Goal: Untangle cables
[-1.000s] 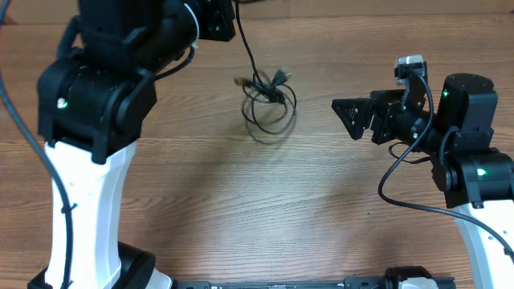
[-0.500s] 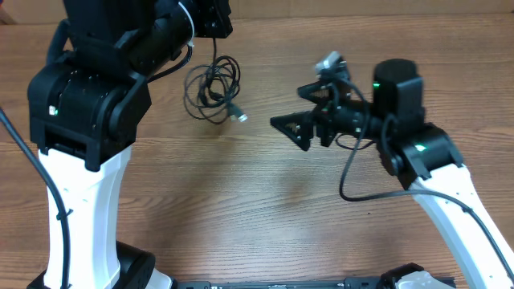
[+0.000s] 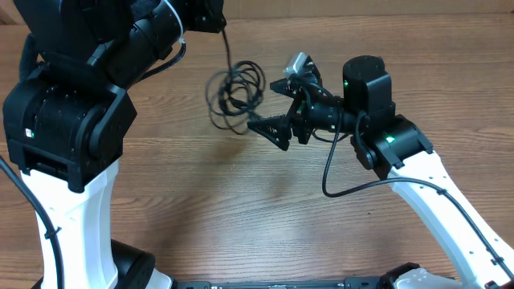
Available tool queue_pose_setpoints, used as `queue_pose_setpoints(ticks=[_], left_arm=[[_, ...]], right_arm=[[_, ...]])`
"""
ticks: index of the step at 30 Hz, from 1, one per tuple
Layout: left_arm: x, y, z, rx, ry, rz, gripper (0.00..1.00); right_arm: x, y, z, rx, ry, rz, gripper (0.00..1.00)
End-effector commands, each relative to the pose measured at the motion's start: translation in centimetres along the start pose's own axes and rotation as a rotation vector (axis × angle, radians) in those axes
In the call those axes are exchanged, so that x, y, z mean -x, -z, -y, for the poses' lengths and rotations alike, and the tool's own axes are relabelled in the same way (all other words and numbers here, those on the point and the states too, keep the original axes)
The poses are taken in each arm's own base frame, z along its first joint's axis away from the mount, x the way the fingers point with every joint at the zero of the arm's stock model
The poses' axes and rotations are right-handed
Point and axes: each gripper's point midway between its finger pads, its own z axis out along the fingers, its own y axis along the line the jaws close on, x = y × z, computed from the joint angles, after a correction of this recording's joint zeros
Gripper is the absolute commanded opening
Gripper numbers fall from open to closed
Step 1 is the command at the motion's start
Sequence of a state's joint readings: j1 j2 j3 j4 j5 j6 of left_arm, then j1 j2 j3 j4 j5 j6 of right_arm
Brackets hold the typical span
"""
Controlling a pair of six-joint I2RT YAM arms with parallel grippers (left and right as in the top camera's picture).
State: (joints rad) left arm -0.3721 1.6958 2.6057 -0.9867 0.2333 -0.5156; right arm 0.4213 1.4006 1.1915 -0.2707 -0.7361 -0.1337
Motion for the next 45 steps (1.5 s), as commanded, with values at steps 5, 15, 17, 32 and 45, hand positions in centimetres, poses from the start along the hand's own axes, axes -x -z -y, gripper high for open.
queue_pose_setpoints(ticks=[5, 15, 17, 32, 45], left_arm=[[1.8, 2.8, 2.4, -0.078, 0.009, 0.055, 0.04], [2.3, 4.3, 3.3, -0.102, 0.0, 0.075, 0.04], [2.3, 4.4, 3.3, -0.101, 0.0, 0.075, 0.04], [2.5, 5.0, 3.6, -0.105, -0.002, 0.084, 0.04], [2.9, 6.4, 4.2, -0.115, -0.008, 0.101, 0.04]], right_arm=[[-0.5, -1.7, 0.5, 0.023, 0.013, -0.018, 1.0], [-0.7, -2.6, 0.2, 0.039, 0.022, -0.019, 1.0], [-0.5, -2.6, 0.2, 0.04, 0.028, -0.011, 1.0], [1.9, -3.2, 3.7, -0.152, 0.052, 0.035, 1.0], [-0.1, -5.2, 4.5, -0.16, 0.027, -0.014, 0.04]])
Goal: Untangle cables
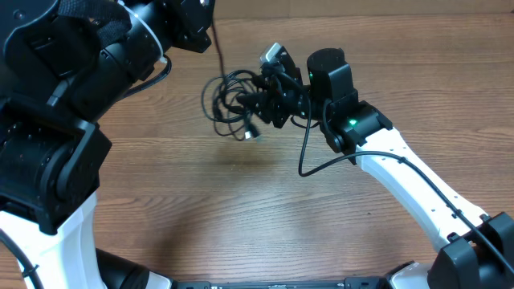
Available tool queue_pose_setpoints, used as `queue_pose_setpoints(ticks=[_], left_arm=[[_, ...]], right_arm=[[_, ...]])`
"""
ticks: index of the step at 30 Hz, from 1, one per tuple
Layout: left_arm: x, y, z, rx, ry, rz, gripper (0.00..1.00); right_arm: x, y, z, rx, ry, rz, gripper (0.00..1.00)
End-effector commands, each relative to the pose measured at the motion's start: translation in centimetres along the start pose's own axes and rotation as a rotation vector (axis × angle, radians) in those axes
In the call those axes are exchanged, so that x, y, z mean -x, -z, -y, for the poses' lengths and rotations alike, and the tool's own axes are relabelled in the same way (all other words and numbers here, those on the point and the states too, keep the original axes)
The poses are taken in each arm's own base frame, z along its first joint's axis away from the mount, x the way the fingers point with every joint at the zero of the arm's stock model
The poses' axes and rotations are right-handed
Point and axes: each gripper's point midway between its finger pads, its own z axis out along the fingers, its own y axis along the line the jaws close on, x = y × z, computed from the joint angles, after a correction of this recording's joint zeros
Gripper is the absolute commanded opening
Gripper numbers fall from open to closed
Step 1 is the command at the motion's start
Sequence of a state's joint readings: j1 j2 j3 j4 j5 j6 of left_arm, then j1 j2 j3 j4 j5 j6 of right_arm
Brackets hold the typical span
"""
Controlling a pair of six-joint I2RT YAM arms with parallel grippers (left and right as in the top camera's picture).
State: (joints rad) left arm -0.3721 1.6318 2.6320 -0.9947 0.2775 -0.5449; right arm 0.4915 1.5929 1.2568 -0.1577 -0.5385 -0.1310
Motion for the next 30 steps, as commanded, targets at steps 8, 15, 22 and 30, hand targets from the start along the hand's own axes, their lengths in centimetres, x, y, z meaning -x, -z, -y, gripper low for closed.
queue_pose_setpoints(ticks=[8, 15, 22, 30], left_arm=[[0.8, 3.1, -4.1, 0.209, -0.006, 0.034, 0.04], [1.7, 8.3, -14.4, 0.586, 0.052, 0.044, 0.04], [2.2, 16.4, -22.0, 0.923, 0.14, 0.078, 0.04], [1.9, 24.2, -25.8, 1.165, 0.257, 0.136, 0.04]], right_arm=[[1.5, 3.5, 5.1, -0.137, -0.121, 0.044, 0.04], [1.9, 14.0, 13.6, -0.395, -0.253, 0.121, 0.04], [0.2, 24.9, 19.2, -0.651, -0.382, 0.184, 0.04], [-1.9, 31.0, 22.0, -0.796, -0.451, 0.213, 0.04]])
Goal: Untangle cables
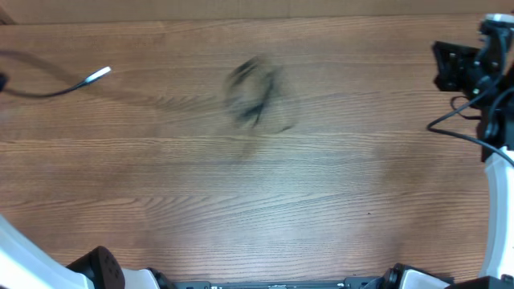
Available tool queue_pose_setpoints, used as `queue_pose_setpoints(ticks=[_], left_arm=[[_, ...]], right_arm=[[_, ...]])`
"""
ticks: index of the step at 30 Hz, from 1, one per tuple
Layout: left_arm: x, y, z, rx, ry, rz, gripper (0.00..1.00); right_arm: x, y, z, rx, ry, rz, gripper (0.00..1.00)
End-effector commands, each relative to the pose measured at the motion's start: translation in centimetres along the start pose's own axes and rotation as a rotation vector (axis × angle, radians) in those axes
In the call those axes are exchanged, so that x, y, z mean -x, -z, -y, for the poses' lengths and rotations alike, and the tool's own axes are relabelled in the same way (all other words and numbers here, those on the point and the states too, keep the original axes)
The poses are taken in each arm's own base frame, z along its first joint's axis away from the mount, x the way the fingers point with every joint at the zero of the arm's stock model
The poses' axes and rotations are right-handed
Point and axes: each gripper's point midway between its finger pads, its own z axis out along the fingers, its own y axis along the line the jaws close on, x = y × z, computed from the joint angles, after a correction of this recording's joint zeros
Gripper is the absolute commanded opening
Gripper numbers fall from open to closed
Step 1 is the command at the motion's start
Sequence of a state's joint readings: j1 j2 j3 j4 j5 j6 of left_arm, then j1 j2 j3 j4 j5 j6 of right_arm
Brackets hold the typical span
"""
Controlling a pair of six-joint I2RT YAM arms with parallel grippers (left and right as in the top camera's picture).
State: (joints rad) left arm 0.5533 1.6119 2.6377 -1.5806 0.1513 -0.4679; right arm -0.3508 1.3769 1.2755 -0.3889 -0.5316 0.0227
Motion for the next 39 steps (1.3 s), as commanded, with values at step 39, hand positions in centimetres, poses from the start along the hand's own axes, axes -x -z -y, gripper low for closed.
queue_pose_setpoints(ticks=[39], left_arm=[[-29.7, 10.6, 34.8, -1.247, -0.676, -0.554, 0.04]], right_arm=[[1.3, 5.1, -12.5, 0.062, 0.189, 0.066, 0.04]])
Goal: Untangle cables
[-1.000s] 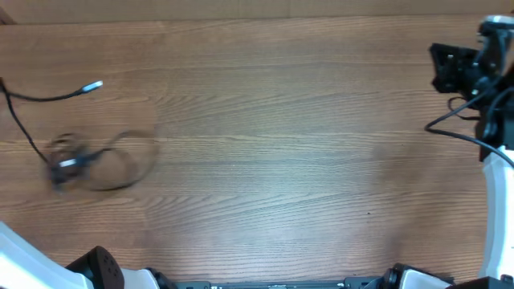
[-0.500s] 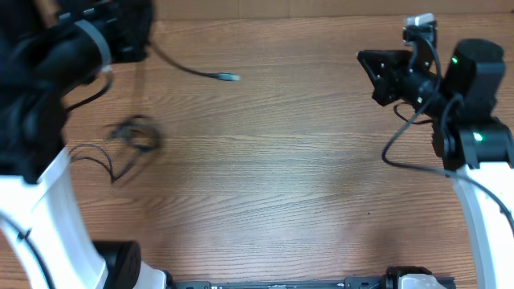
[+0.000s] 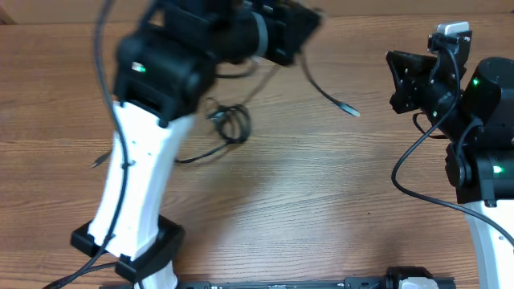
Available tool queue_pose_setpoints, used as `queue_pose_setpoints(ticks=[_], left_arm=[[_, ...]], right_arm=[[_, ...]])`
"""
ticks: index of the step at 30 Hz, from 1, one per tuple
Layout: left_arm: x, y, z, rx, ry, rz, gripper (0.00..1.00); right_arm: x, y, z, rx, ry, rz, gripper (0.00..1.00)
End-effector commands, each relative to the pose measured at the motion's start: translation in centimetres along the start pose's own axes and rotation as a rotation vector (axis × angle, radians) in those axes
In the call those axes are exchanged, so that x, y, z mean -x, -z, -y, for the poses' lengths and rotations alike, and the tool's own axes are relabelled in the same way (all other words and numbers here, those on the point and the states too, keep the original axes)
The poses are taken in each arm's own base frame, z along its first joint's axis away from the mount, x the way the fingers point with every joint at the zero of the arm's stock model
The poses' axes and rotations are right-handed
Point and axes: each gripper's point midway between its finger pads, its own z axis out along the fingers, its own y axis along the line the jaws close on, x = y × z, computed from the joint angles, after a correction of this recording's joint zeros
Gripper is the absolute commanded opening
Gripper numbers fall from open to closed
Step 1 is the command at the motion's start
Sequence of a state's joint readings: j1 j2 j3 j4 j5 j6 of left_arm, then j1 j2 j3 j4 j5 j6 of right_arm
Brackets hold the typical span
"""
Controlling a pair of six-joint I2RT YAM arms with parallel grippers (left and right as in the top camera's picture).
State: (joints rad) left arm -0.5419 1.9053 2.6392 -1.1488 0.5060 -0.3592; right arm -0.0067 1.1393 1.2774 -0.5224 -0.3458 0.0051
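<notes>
A black cable coil (image 3: 230, 121) lies on the wooden table (image 3: 321, 201), with a tail running left to a tip (image 3: 97, 162). My left arm reaches across the table's far side, motion-blurred. Its gripper (image 3: 299, 36) appears shut on a second black cable (image 3: 321, 92) that hangs down to a plug end (image 3: 350, 110). My right gripper (image 3: 399, 80) hovers at the right, apart from both cables, its fingers spread with nothing between them.
The left arm's white link and base (image 3: 132, 233) stand over the table's left front. The right arm's own black lead (image 3: 405, 172) loops at the right. The table's far edge (image 3: 361, 14) runs just behind the left gripper.
Both arms were pulled out to the edges of the view and the coil was a blur mid-table. Now the left arm stretches over the far middle holding one cable, and the right gripper is further in.
At first the left gripper held a cable above the tangled coil and the right gripper was beside it. Then the right gripper was in the coil. Then the arms were far apart. Now one cable hangs from the left gripper, separate from the coil on the table.
</notes>
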Motion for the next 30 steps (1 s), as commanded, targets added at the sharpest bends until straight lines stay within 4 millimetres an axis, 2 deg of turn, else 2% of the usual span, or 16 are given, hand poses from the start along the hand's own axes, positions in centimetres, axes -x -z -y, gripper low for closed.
queue_pose_setpoints(ticks=[1, 4, 7, 11, 14, 19, 20, 21, 22, 23, 24, 25, 27, 30], left_arm=[[-0.7, -1.0, 2.0, 0.004, -0.064, -0.001, 0.04], [-1.5, -1.7, -0.9, 0.16, -0.057, -0.021, 0.04], [-2.9, -2.5, -4.3, 0.298, -0.03, -0.072, 0.04], [-5.0, -4.8, -6.3, 0.33, -0.016, -0.161, 0.04], [-6.4, -6.8, -7.3, 0.332, -0.001, -0.213, 0.04], [-9.2, -10.4, -10.1, 0.365, 0.026, -0.305, 0.04], [-9.8, -11.0, -10.7, 0.374, 0.033, -0.327, 0.04], [-11.0, -11.9, -11.6, 0.387, 0.046, -0.365, 0.04], [-11.9, -12.5, -12.3, 0.397, 0.055, -0.393, 0.12], [-12.7, -13.0, -13.0, 0.407, 0.065, -0.421, 0.36], [-13.5, -13.3, -13.8, 0.423, 0.075, -0.444, 0.72], [-13.8, -13.4, -14.4, 0.434, 0.084, -0.458, 1.0], [-13.7, -13.1, -15.1, 0.442, 0.098, -0.458, 1.0], [-11.7, -11.5, -14.9, 0.435, 0.101, -0.404, 1.0]], right_arm=[[1.3, 0.6, 1.4, -0.088, 0.013, 0.032, 0.04], [1.1, 0.6, 1.6, -0.101, 0.011, 0.028, 0.04], [1.4, 0.9, 2.8, -0.153, 0.008, 0.04, 0.04], [2.9, 1.7, 4.2, -0.198, 0.011, 0.096, 0.04], [3.8, 2.2, 4.5, -0.211, 0.013, 0.115, 0.04], [3.8, 2.3, 4.5, -0.212, 0.011, 0.11, 0.04], [3.7, 2.3, 4.5, -0.213, 0.01, 0.107, 0.06], [3.6, 2.3, 4.6, -0.214, 0.009, 0.104, 0.14], [3.6, 2.3, 4.6, -0.216, 0.008, 0.104, 0.48], [3.6, 2.3, 4.6, -0.217, 0.008, 0.103, 1.0], [3.5, 2.3, 4.7, -0.22, 0.007, 0.101, 1.0], [3.5, 2.3, 4.7, -0.223, 0.007, 0.101, 1.0], [3.4, 2.4, 4.8, -0.231, 0.005, 0.098, 1.0], [3.2, 2.4, 4.9, -0.231, 0.003, 0.091, 1.0]])
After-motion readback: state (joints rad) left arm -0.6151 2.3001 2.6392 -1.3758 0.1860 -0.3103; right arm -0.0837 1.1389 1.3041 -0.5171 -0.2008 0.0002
